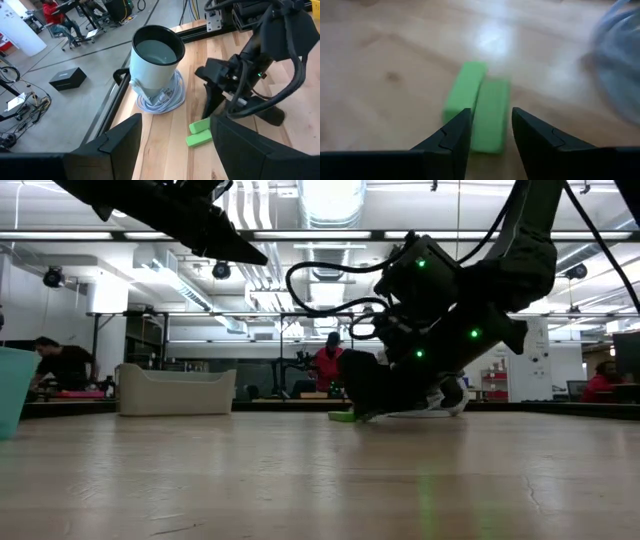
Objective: Pick & Place School Supplies
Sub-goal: Put the green eraser into the yellow bin
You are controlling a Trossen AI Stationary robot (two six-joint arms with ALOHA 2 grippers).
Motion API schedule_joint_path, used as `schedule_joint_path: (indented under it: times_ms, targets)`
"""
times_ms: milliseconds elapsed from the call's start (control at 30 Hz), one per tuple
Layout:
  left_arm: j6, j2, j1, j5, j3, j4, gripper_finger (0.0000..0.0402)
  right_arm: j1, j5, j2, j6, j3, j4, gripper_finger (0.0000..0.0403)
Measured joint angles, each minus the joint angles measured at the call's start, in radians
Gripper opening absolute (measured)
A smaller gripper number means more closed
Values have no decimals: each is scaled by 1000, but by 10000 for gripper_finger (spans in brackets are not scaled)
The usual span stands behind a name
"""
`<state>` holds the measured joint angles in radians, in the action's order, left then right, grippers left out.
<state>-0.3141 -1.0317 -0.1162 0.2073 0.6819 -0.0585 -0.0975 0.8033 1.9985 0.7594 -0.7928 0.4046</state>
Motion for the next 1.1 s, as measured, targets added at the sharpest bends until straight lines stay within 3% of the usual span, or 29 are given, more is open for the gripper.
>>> schedule_joint_path:
  times_ms: [133,333,833,1100]
  targets:
    - [0,0,0,0,0,0,241,11,-83,-2,-2,0,-2,137]
    - [0,0,0,0,0,0,241,15,-64,-2,-3,0,-3,137]
    - [0,0,0,0,0,0,241,18,-131,-7,-65,-2,-5,135]
    - [0,0,0,0,0,0,241,19,-205,-15,-131,-6,-2,95]
